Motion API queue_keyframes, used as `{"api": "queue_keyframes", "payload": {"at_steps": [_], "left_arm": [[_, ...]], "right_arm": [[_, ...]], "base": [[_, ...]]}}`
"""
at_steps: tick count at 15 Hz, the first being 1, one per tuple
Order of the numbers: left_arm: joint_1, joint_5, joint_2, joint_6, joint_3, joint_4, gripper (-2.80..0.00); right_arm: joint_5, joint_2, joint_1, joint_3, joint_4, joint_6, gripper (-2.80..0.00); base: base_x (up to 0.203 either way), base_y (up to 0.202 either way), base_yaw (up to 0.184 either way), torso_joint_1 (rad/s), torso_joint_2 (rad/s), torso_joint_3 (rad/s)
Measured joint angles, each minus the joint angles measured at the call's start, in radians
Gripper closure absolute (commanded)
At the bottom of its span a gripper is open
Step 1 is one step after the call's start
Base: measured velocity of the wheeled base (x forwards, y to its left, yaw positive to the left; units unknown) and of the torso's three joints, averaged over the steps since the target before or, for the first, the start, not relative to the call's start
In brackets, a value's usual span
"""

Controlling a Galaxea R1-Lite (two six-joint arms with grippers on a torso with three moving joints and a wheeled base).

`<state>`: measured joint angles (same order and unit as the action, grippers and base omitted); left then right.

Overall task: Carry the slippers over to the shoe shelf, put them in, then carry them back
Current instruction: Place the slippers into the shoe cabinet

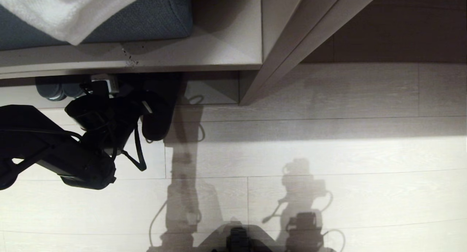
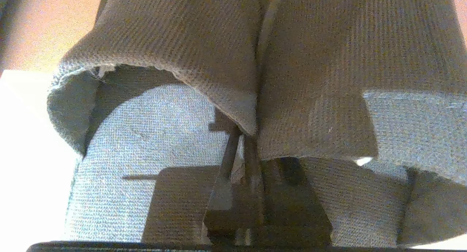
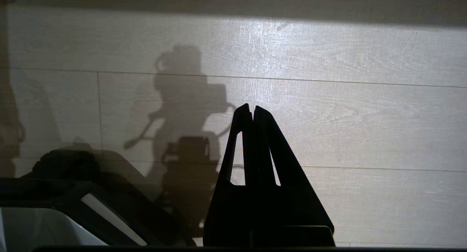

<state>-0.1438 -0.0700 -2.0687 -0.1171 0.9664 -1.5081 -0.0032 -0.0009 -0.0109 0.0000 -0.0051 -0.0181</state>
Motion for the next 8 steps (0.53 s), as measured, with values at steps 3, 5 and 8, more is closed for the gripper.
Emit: {"api": "queue_keyframes", "payload": {"at_steps": [3,5,8], "left_arm": [[0.000,0.002,0.001,0.003,-0.003,-0.001,-2.80],[0.000,0.002,0.002,0.004,-0.003,-0.001,-2.80],[0.000,0.002,0.004,0.004,-0.003,-0.001,-2.80]], "right_arm": [[0.000,0.000,0.000,0.000,0.000,0.000,0.00],[0.000,0.000,0.000,0.000,0.000,0.000,0.00],[0.000,0.000,0.000,0.000,-0.001,0.000,0.00]], "base": [[0.000,0.000,0.000,0.000,0.00,0.000],[0.000,0.000,0.000,0.000,0.00,0.000],[0.000,0.000,0.000,0.000,0.00,0.000]]}}
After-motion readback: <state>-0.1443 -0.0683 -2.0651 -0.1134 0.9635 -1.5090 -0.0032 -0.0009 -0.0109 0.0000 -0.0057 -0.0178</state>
